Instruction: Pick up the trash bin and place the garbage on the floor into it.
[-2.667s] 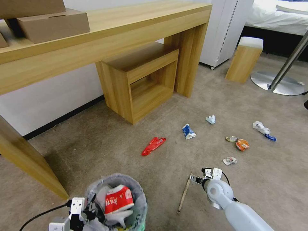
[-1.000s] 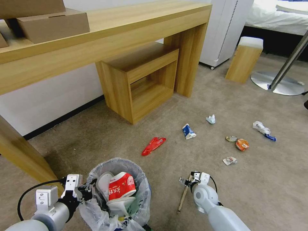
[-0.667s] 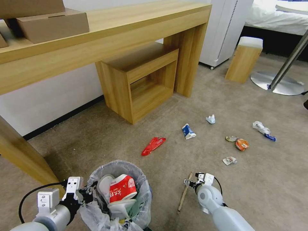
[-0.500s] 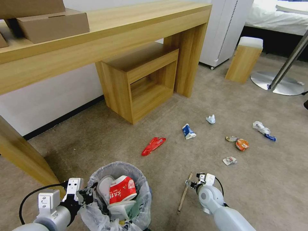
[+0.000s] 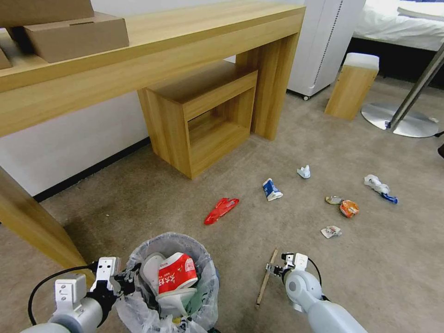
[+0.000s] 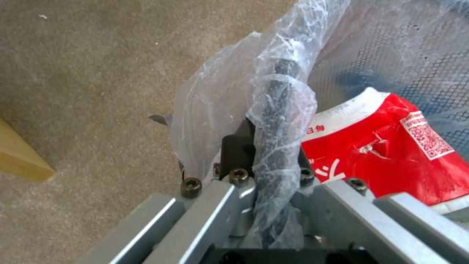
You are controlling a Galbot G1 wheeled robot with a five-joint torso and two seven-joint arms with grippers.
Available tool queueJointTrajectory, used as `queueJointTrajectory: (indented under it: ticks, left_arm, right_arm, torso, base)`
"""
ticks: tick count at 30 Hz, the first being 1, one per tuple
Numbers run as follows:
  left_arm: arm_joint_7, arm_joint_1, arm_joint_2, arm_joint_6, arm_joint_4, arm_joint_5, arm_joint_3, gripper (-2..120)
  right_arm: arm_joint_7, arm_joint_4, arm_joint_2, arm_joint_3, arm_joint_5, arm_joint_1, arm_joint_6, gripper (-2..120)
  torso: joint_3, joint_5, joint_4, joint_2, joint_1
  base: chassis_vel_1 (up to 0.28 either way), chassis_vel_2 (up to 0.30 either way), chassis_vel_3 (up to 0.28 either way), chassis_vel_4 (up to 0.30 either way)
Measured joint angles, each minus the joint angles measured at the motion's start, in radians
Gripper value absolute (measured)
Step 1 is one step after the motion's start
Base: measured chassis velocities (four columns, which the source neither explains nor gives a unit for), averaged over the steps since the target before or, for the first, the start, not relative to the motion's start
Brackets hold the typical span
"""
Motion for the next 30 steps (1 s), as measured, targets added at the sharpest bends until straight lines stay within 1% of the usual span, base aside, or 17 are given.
queueJointTrajectory:
  ticks: [10,17,30]
  left_arm:
    - [0.001,0.005,0.002,0.002,-0.002,0.004,-0.002,0]
    - [0.001,0.007,-0.005,0.002,0.006,0.012,0.008,0]
    - [0.003,0.013,-0.005,0.002,0.010,0.025,0.014,0]
  right_arm:
    - [0.013,-0.005,-0.005,-0.039,0.003,0.021,0.003,100]
    - [0.024,-0.020,0.023,-0.070,0.011,0.054,0.004,100]
    - [0.030,-0.035,0.040,-0.086,0.019,0.076,0.005,100]
  torso:
    - [0.000,-0.0001,-0.0001,0.000,0.000]
    - [0.000,-0.0001,0.0001,0.000,0.000]
    - [0.000,-0.0001,0.0001,0.000,0.000]
  base:
    - [0.000,0.000,0.000,0.000]
    - [0.000,0.000,0.000,0.000]
    - [0.000,0.000,0.000,0.000]
